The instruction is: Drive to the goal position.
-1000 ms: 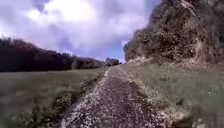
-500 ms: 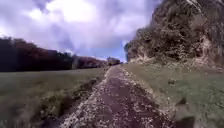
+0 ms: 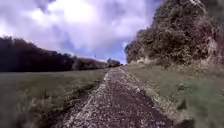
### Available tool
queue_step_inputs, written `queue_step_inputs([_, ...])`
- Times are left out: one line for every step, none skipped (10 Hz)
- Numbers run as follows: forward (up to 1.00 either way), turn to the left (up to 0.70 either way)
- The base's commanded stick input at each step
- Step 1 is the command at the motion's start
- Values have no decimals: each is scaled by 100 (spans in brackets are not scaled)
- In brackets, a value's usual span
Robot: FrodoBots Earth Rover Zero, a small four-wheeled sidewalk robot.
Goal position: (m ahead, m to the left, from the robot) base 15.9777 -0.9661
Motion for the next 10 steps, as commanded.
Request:
queue_step_inputs([85, 0])
queue_step_inputs([85, 0])
queue_step_inputs([85, 0])
queue_step_inputs([85, 0])
queue_step_inputs([85, 0])
queue_step_inputs([85, 0])
queue_step_inputs([85, 0])
queue_step_inputs([85, 0])
queue_step_inputs([85, 0])
queue_step_inputs([85, 0])
